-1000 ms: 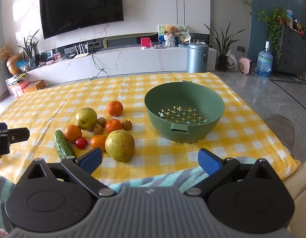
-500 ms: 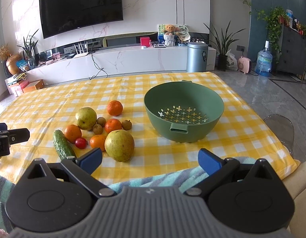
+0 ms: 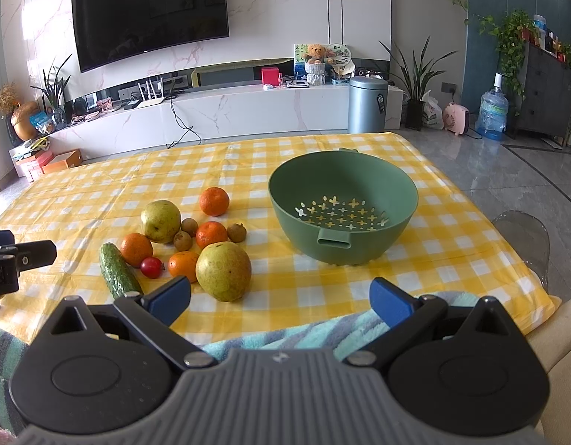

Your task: Organize fruits

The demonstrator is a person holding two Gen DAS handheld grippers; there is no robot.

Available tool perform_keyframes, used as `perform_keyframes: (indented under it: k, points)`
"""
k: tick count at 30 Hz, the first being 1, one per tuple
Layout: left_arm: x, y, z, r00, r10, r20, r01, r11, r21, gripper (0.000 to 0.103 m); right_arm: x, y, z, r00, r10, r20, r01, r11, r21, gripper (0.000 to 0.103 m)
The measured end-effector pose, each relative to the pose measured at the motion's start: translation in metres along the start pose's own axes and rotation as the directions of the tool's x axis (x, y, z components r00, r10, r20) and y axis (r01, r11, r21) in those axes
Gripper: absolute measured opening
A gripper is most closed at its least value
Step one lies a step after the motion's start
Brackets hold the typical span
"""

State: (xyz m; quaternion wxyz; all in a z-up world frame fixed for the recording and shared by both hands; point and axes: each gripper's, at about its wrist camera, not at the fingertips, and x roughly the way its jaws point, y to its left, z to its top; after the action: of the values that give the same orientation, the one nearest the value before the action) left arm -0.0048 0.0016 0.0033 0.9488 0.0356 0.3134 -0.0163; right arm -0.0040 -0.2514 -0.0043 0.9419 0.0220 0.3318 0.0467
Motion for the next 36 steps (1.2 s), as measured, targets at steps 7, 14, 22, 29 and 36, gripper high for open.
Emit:
perform_keyframes:
  k: [7,14,22,29,36]
  points:
    - [-0.001,-0.001,0.0,1.0,-0.001,-0.001,0.001,1.0,0.004,0.084,0.0,-0.001,0.0,1.0,0.0,-0.004,0.0,1.0,0.006,0.099]
    - [0.001,-0.003,0.004,1.0,-0.005,-0.016,0.005,1.0,0.007,0.084,0.004,-0.001,0.002,1.0,0.001,-0.016,-0.001,1.0,0.017,0.099]
    - [0.022,0.01,0.011,0.995,-0.064,-0.071,0.063,0.998,-0.023,0.076,0.025,0.012,0.011,0.998,0.063,-0.02,-0.063,0.998,-0.008,0.099]
    - [0.055,0.024,0.01,0.974,-0.132,-0.182,0.108,0.984,-0.139,0.062,0.062,0.029,0.017,0.988,0.139,-0.069,-0.14,0.99,-0.022,0.08]
    - [0.096,0.036,0.002,0.953,-0.148,-0.265,0.069,0.956,-0.286,0.057,0.102,0.037,0.015,0.982,0.151,-0.111,-0.154,0.988,-0.019,0.064]
